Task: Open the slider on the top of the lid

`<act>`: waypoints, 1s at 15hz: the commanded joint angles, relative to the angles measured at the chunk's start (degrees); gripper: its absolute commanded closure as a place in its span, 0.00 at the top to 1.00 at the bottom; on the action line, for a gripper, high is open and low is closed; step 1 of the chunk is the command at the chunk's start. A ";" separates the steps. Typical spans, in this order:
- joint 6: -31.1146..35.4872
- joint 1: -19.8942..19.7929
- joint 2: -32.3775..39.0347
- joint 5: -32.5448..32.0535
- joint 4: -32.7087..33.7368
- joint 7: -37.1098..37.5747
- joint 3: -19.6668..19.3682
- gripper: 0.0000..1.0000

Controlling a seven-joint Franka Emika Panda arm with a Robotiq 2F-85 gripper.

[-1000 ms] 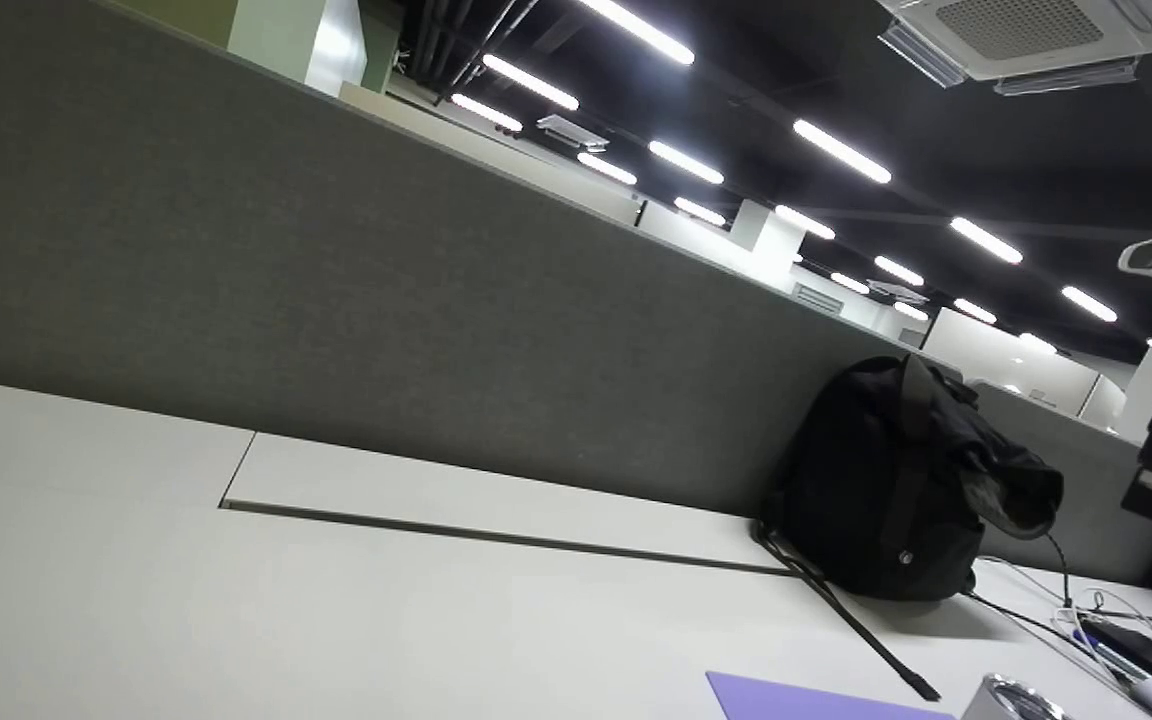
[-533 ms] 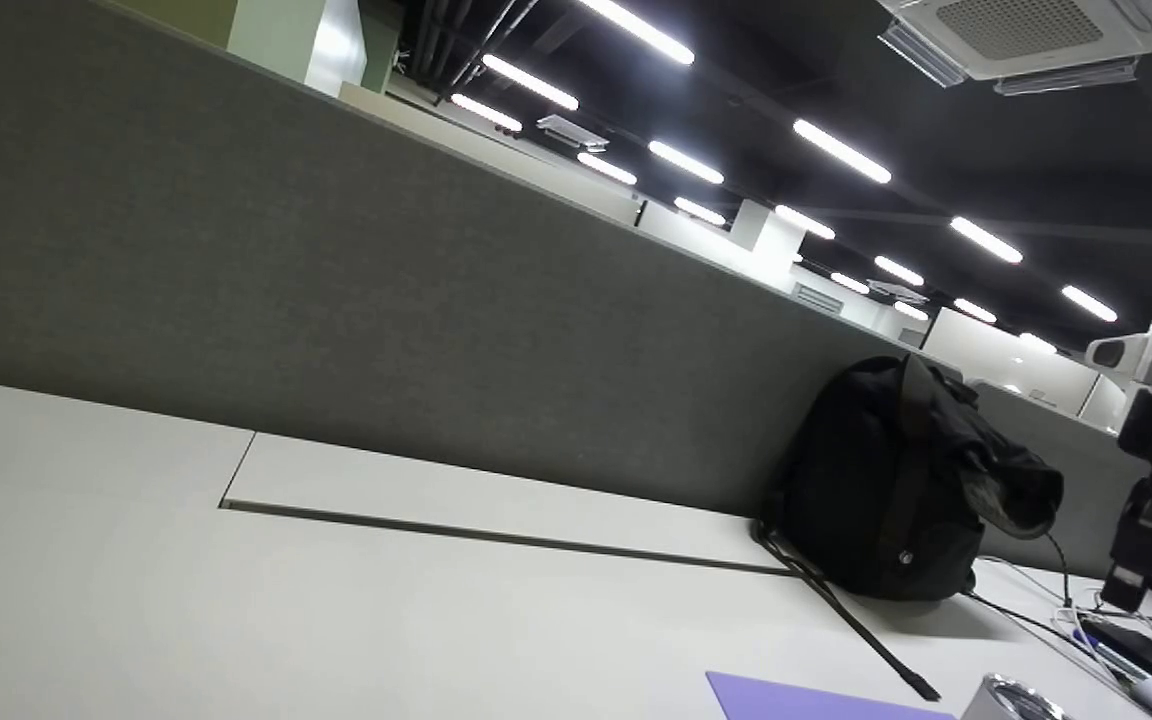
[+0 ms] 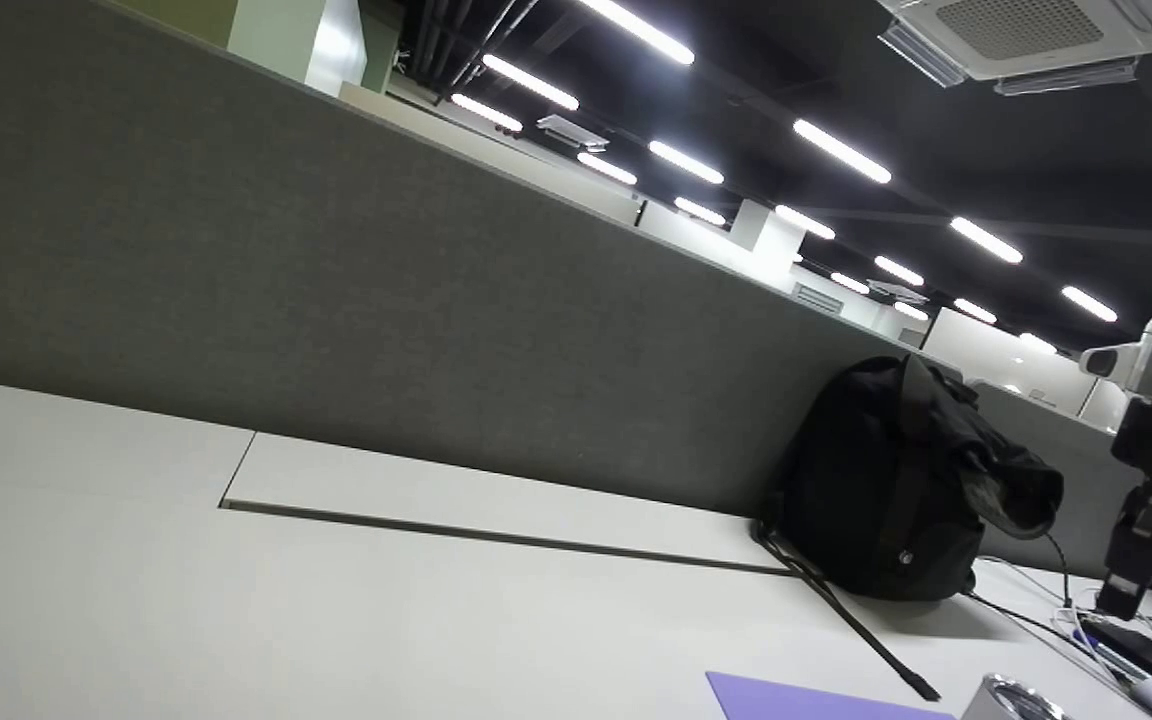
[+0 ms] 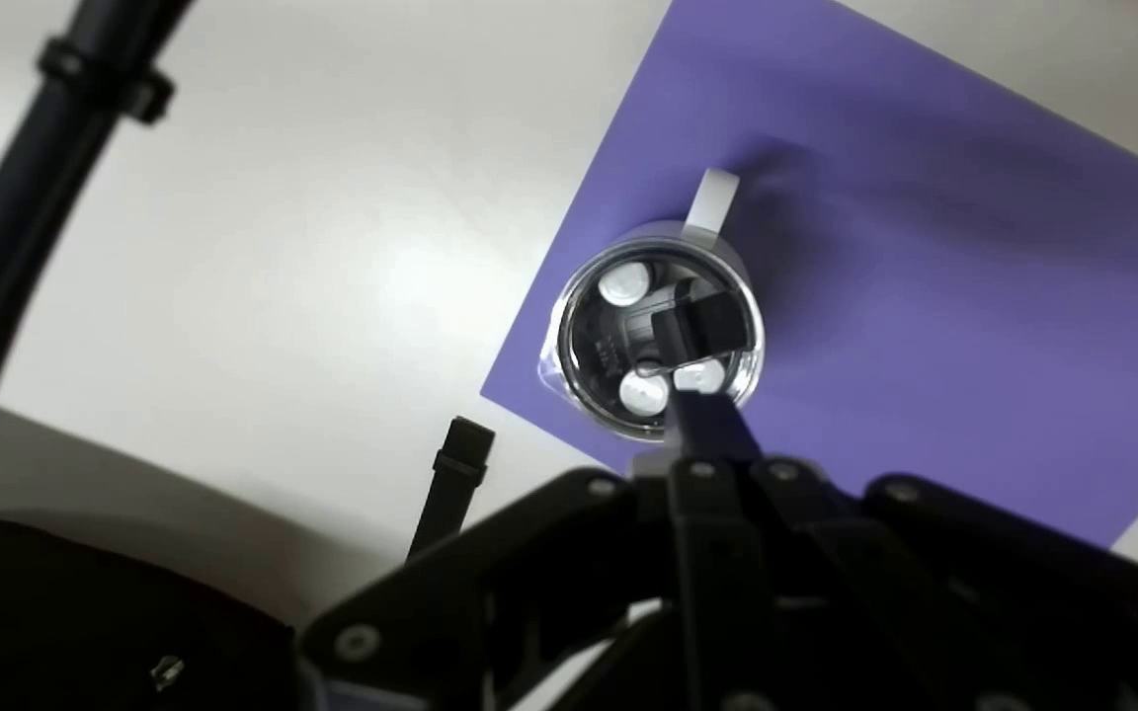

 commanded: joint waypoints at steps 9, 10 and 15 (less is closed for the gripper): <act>10.73 -0.59 5.48 0.27 -2.00 0.22 -1.18 0.00; 12.62 -0.80 6.60 1.08 -2.21 -0.31 -1.35 0.00; 17.30 -1.68 11.39 3.48 -2.53 -2.26 -1.57 0.00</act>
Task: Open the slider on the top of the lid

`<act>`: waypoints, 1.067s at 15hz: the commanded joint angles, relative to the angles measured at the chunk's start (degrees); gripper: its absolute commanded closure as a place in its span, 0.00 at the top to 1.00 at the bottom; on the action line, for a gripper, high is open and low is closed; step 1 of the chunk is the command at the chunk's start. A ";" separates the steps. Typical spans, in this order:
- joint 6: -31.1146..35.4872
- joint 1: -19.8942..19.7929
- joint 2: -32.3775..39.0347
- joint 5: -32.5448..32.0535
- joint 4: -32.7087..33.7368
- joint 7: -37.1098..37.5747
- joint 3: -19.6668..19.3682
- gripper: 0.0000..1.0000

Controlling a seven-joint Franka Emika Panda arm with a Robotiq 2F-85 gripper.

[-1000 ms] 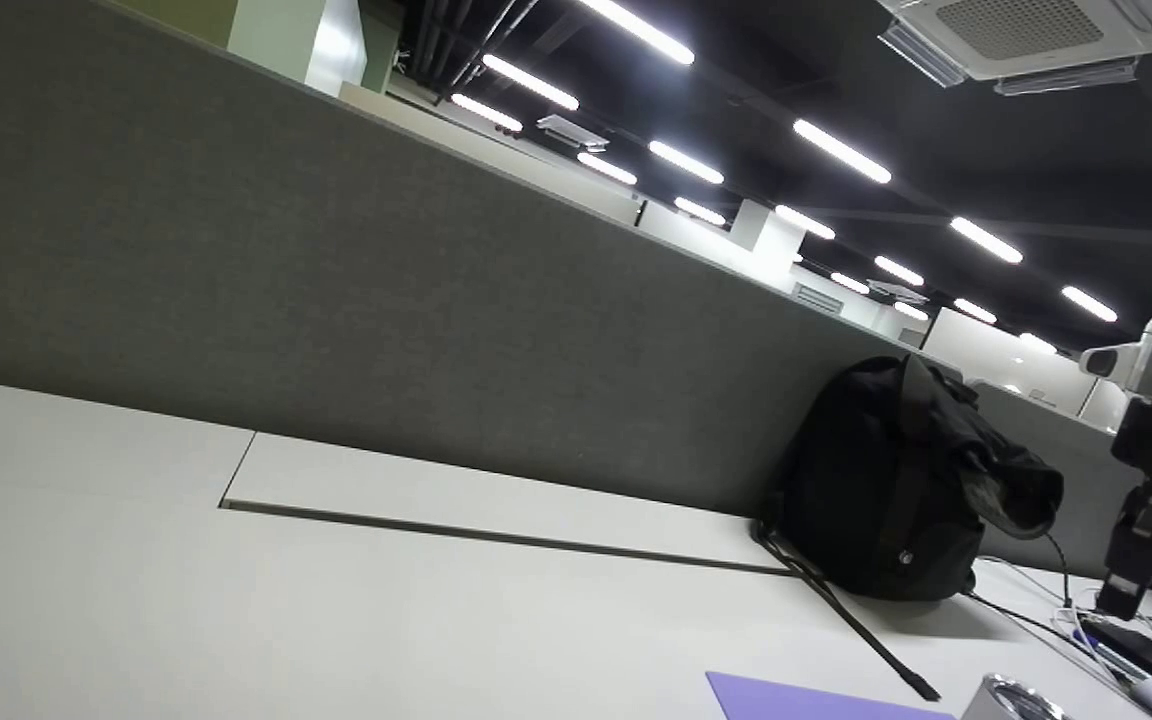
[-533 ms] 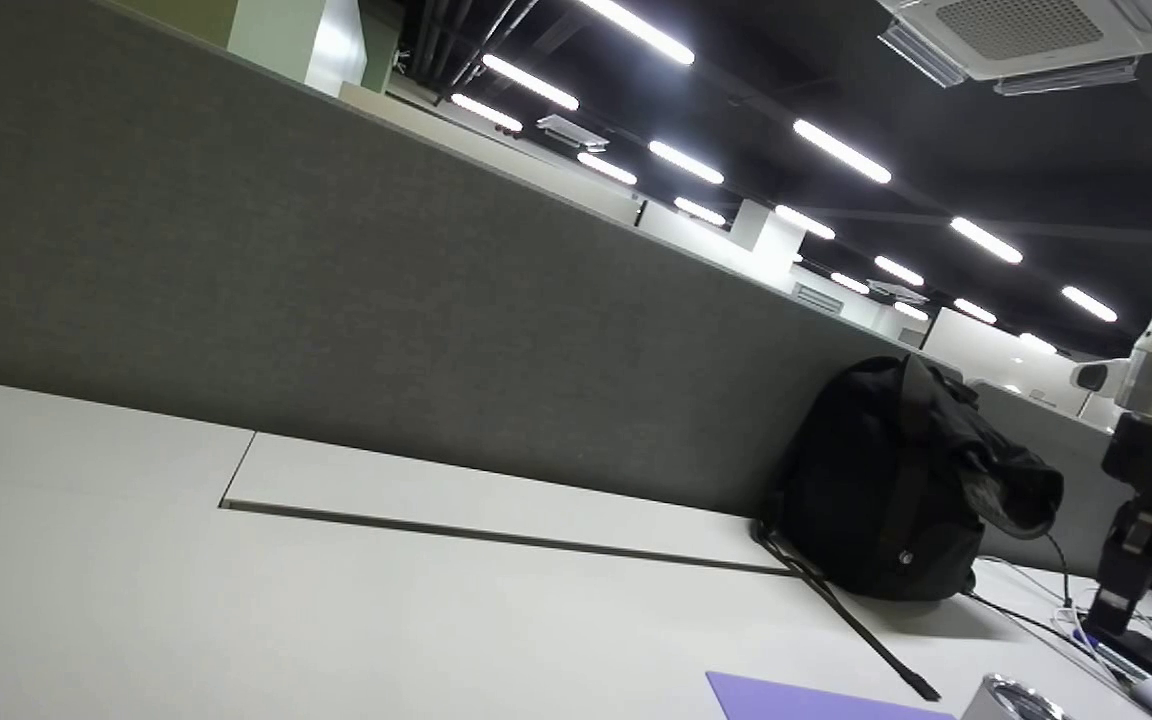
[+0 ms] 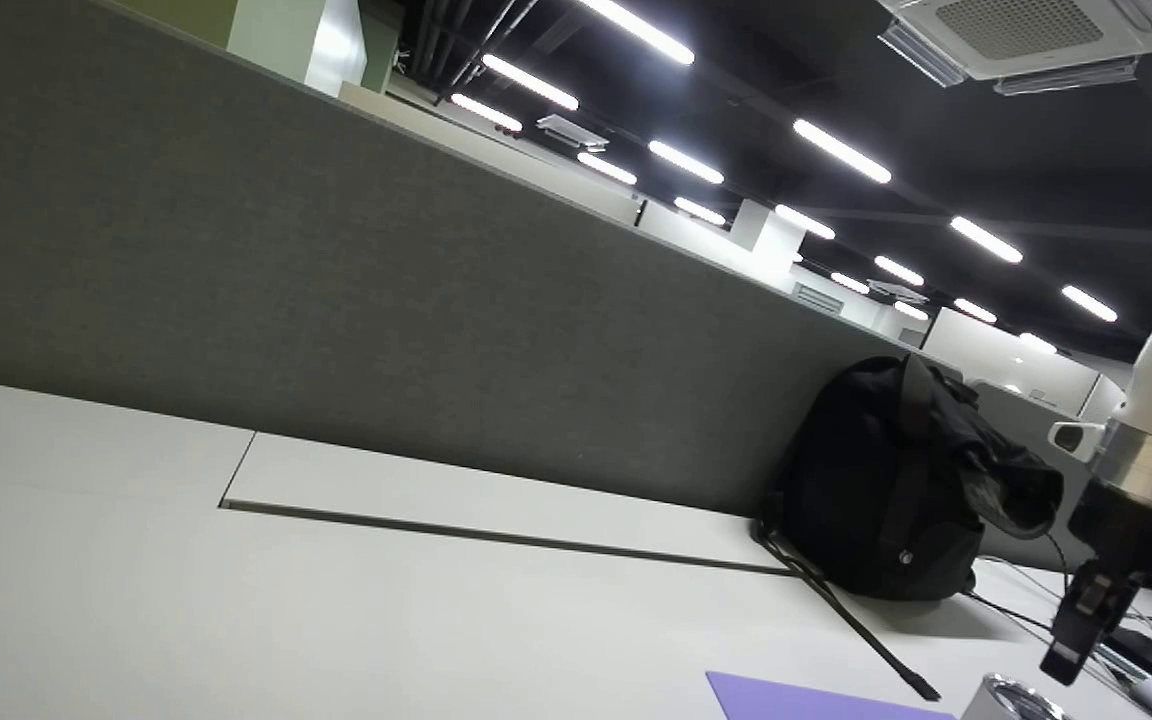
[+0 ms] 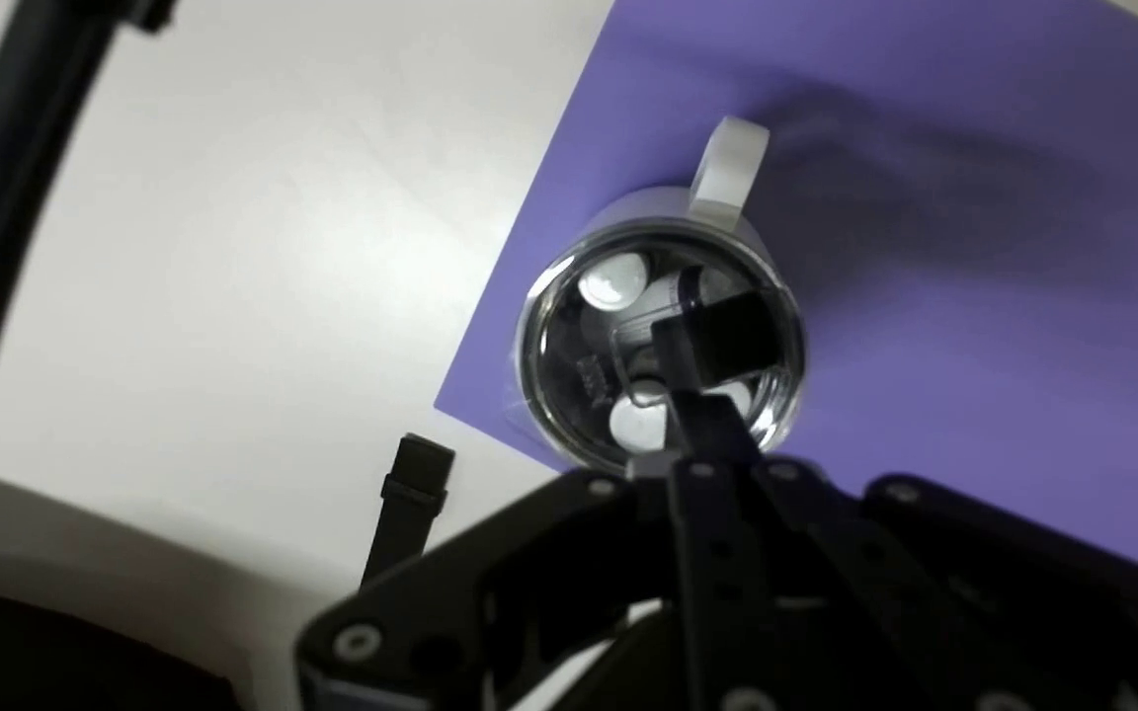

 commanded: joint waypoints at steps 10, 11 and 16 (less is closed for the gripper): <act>6.49 -0.83 6.15 3.92 -0.26 -2.62 0.08 0.00; 6.70 -0.70 6.21 3.44 -0.31 -2.38 -0.22 0.00; 7.38 1.16 7.44 -3.20 0.41 0.82 -3.34 0.00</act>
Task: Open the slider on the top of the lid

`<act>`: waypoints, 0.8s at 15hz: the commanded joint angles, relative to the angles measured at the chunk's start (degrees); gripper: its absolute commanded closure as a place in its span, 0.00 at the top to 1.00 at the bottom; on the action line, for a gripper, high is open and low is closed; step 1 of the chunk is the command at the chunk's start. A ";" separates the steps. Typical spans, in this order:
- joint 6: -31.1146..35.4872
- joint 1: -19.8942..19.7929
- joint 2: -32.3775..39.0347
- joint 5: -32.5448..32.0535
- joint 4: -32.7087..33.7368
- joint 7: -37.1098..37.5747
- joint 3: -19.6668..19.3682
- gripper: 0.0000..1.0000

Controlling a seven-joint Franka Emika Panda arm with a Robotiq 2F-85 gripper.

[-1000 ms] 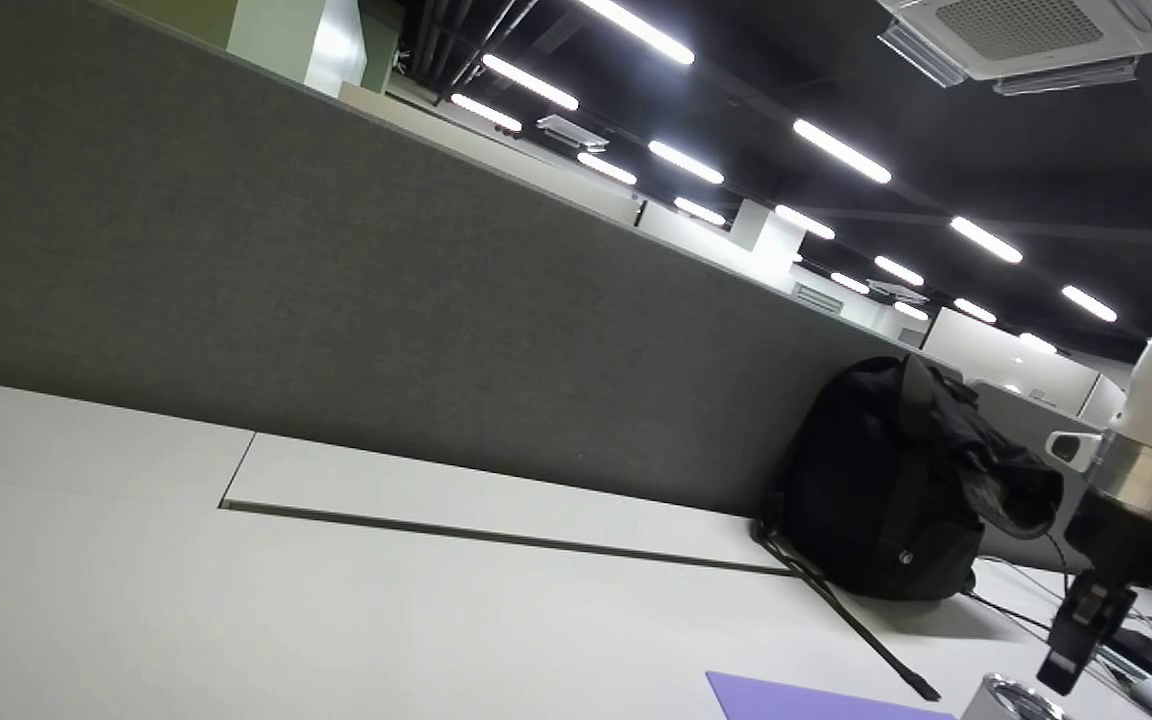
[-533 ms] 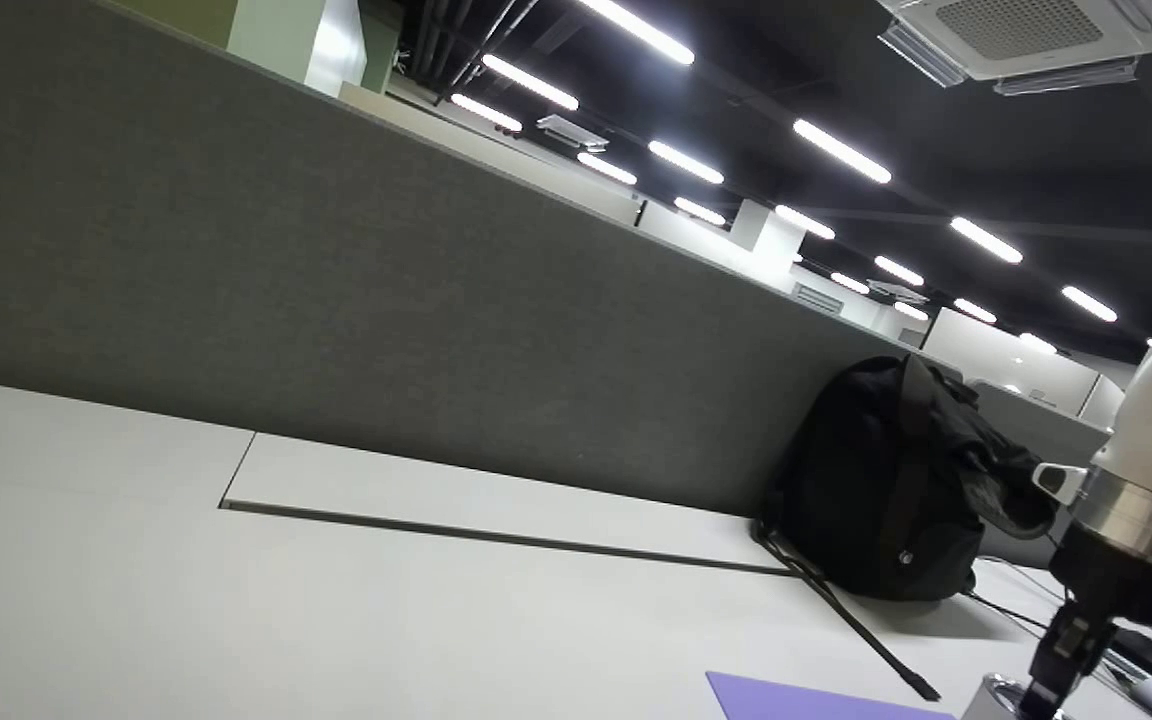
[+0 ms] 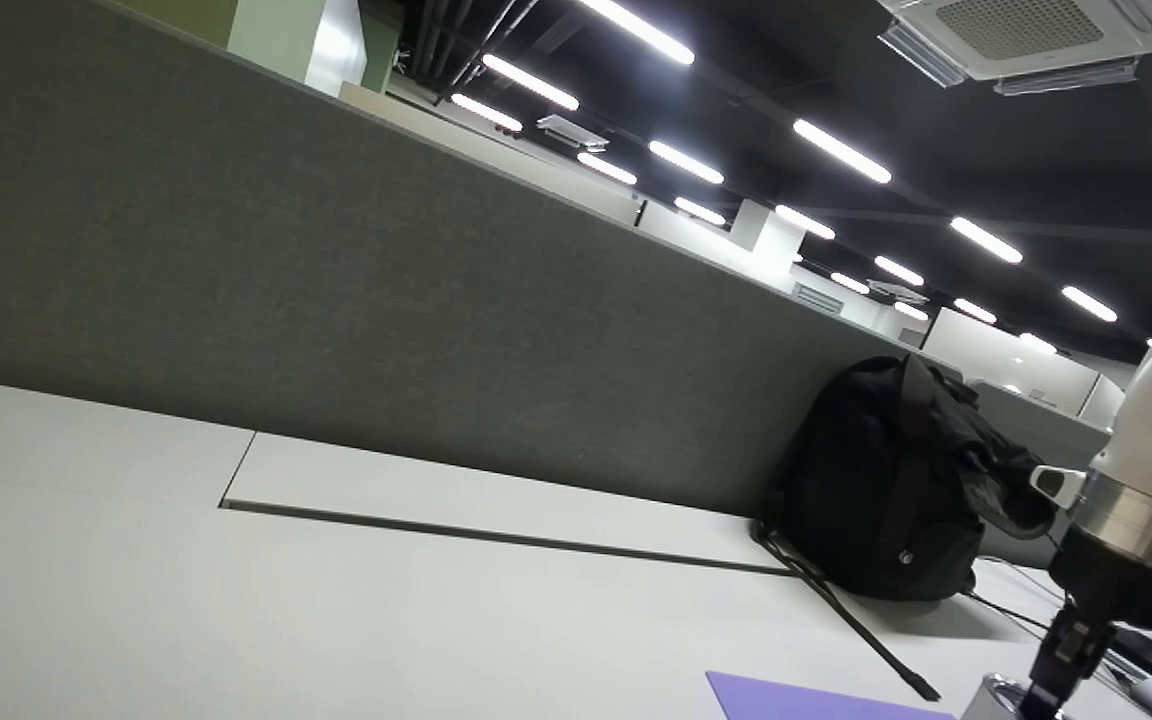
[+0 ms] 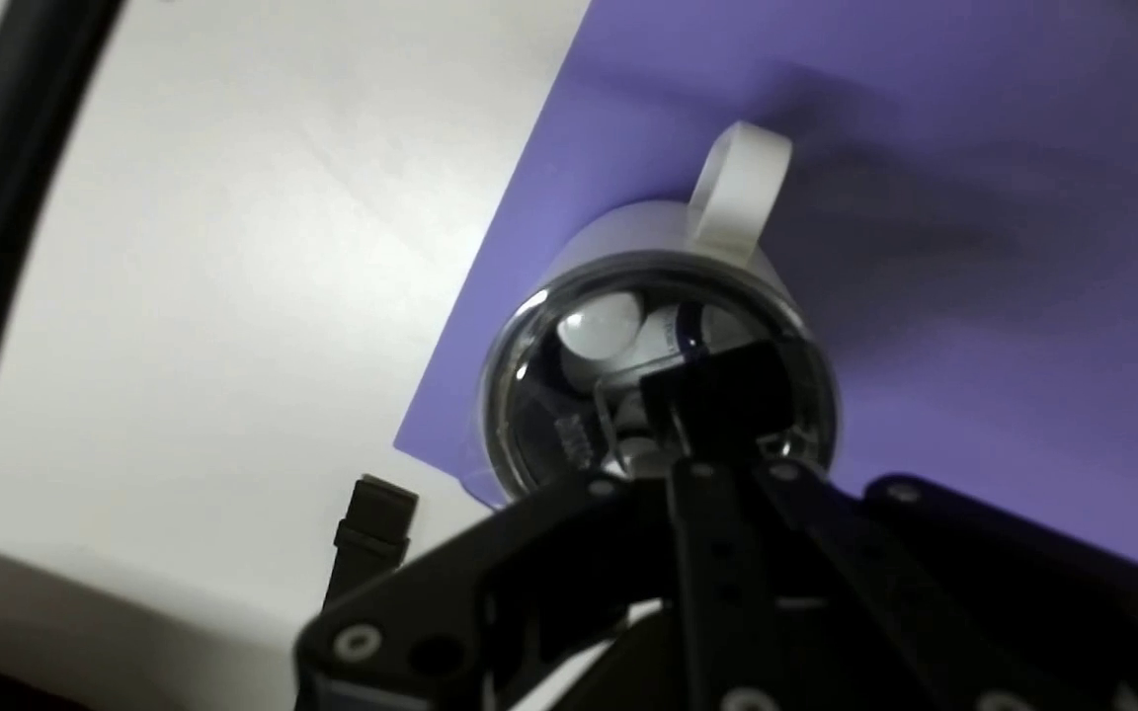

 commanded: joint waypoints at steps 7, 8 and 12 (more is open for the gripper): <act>2.44 1.91 1.74 -7.99 1.07 4.57 -4.41 0.00; 1.65 1.67 0.88 -7.18 1.09 4.16 -4.07 0.00; -1.21 0.05 -1.58 -1.96 1.13 1.18 -1.96 0.00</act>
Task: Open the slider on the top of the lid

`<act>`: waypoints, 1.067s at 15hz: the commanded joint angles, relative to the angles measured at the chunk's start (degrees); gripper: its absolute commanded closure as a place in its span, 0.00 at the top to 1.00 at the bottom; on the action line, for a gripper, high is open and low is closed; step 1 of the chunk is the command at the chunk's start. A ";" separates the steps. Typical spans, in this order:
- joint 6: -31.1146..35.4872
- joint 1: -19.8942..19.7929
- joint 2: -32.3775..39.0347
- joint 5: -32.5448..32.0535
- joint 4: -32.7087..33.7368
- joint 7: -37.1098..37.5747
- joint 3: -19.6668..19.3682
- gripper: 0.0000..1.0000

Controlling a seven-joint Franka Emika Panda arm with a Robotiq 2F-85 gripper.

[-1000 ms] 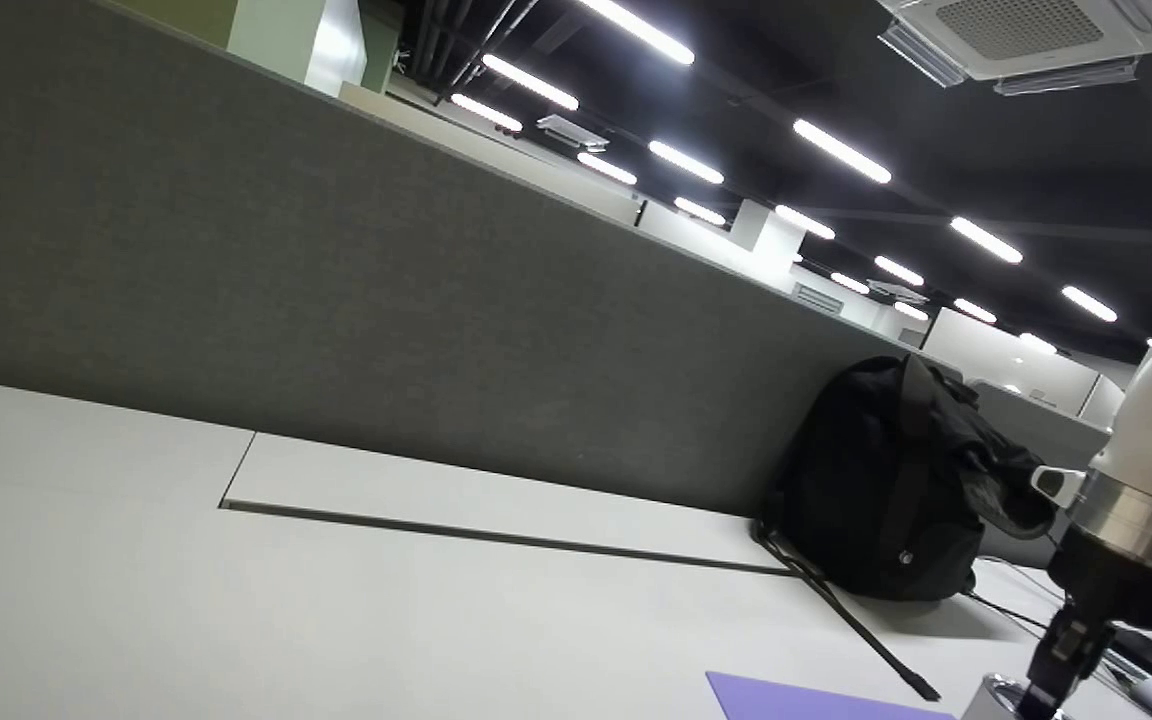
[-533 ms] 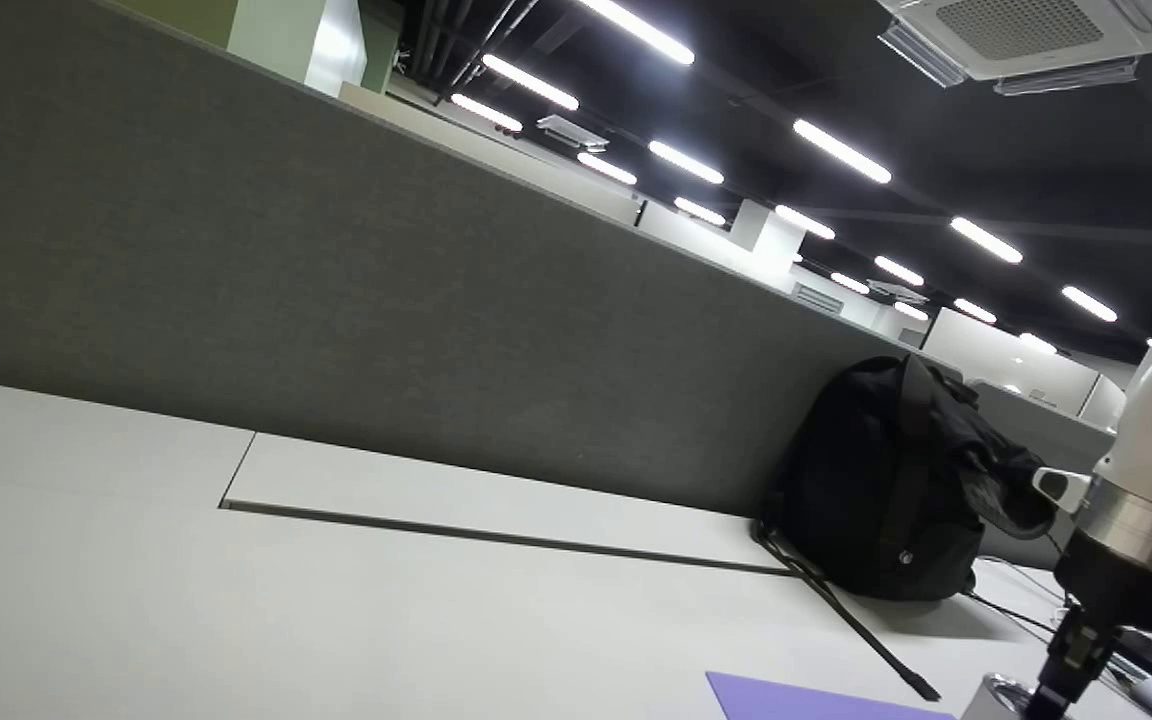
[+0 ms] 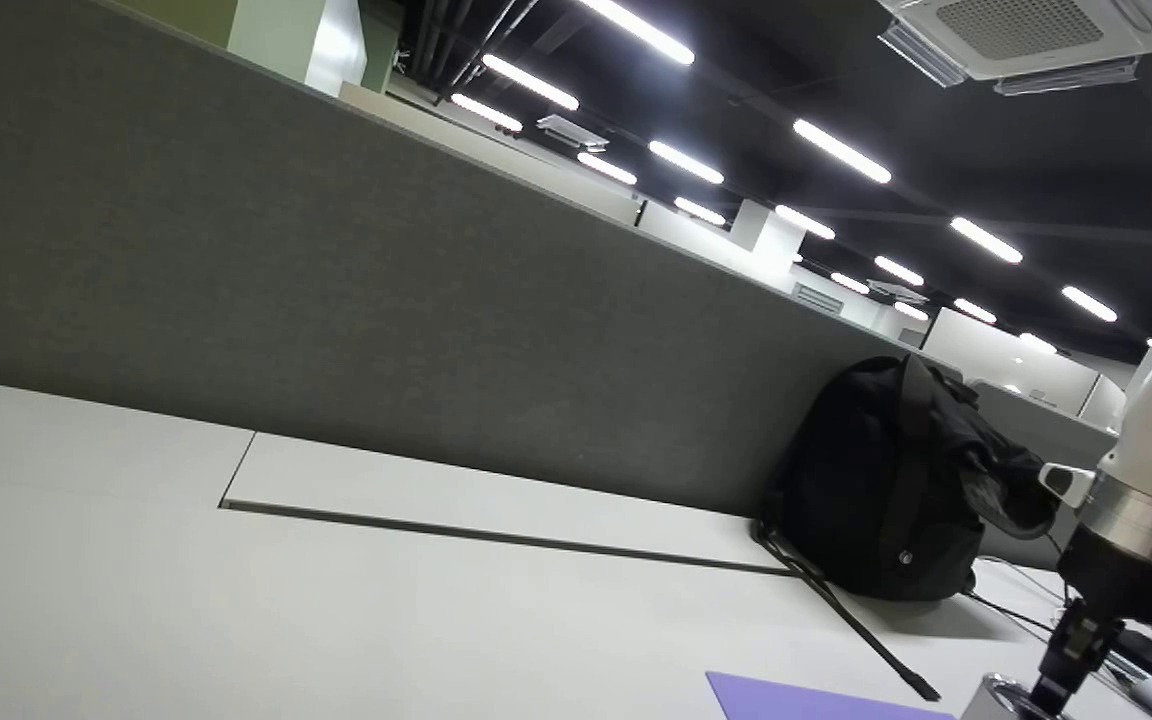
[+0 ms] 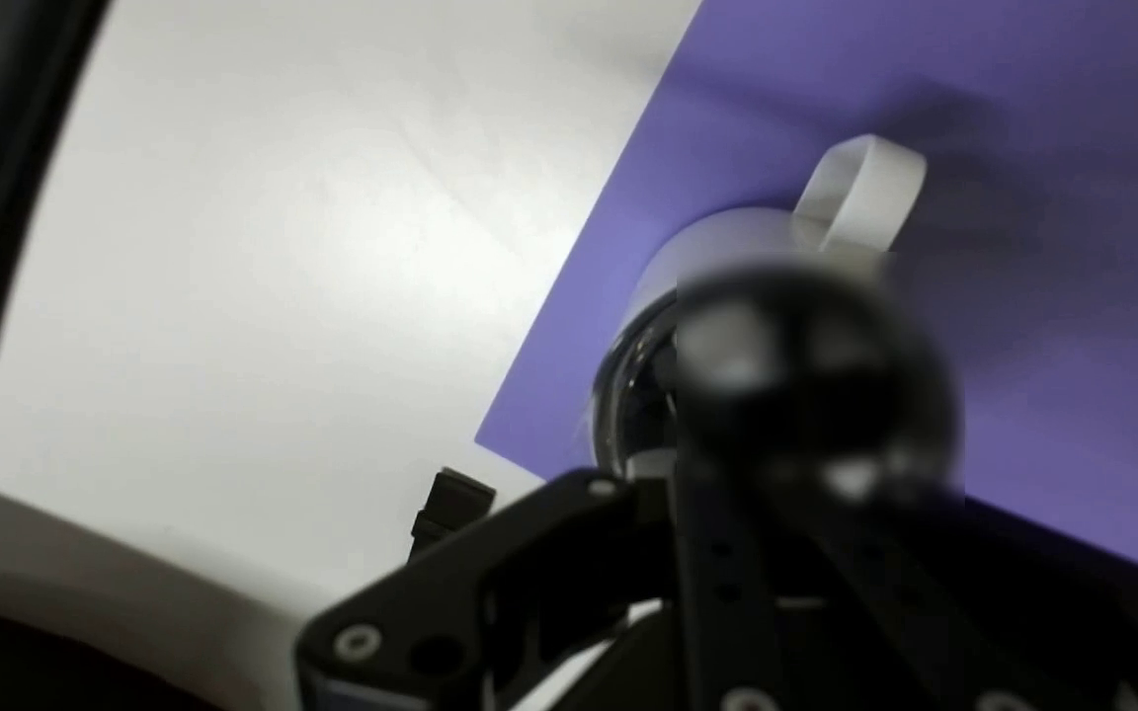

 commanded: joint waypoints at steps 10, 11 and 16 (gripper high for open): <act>-8.44 -1.59 -2.01 8.95 1.50 -3.06 3.40 0.00; -7.75 -1.60 -1.76 8.87 1.40 -2.92 3.35 0.00; -3.08 -1.57 -0.99 8.67 0.40 -3.00 3.43 0.00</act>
